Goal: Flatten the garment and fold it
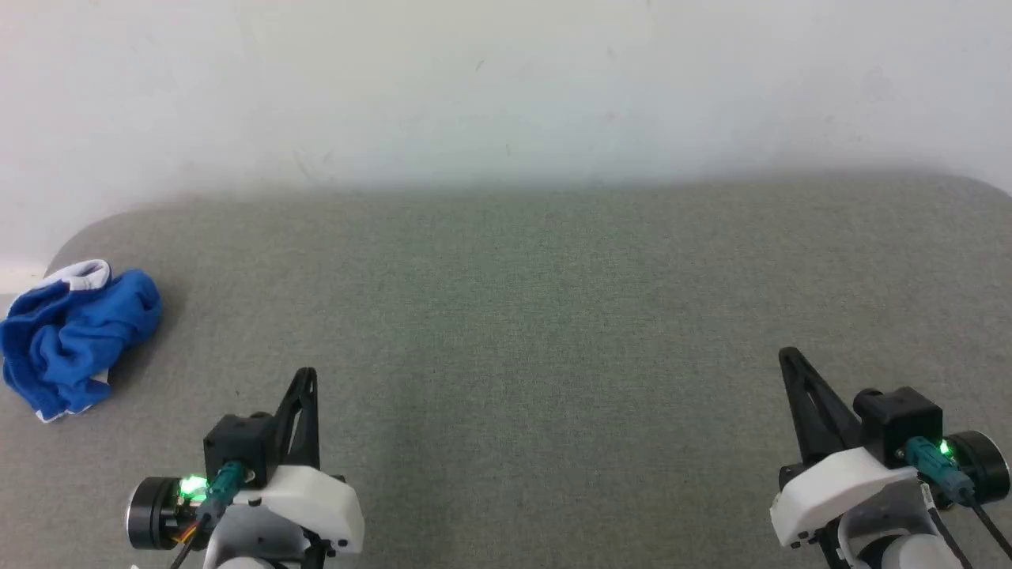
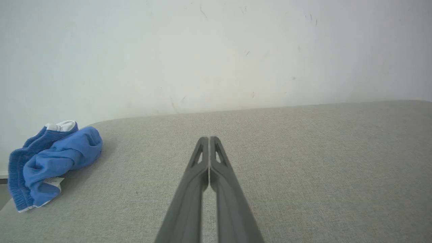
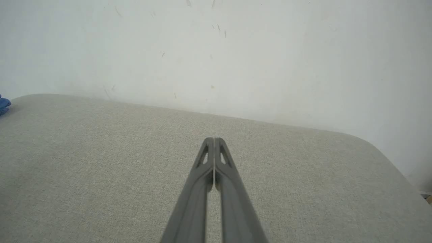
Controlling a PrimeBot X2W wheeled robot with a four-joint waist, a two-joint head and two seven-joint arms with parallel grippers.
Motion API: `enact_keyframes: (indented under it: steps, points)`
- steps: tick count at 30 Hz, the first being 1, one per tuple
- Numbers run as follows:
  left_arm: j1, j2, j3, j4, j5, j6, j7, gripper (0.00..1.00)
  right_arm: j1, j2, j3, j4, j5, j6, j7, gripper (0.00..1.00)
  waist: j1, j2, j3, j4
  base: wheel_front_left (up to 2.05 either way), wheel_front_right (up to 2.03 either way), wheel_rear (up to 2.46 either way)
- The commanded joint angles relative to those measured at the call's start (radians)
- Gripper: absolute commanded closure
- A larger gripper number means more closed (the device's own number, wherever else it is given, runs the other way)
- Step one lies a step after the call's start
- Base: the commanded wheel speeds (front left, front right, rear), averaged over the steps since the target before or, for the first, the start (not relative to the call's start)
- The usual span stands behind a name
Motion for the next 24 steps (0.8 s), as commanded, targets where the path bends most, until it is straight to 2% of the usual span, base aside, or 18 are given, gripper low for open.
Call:
enact_keyframes:
  steps: [1,24]
  points:
    - [-0.013,-0.005,0.004,-0.005,0.007,0.005,0.000,1.00,-0.015,0.004,0.000,-0.007,-0.007,-0.001,0.000,1.00,0.0000,0.0000,0.000,0.000,0.00,0.00,0.00]
    - [-0.013,-0.005,0.004,-0.005,0.007,0.005,0.000,1.00,-0.015,0.004,0.000,-0.007,-0.007,-0.001,0.000,1.00,0.0000,0.0000,0.000,0.000,0.00,0.00,0.00]
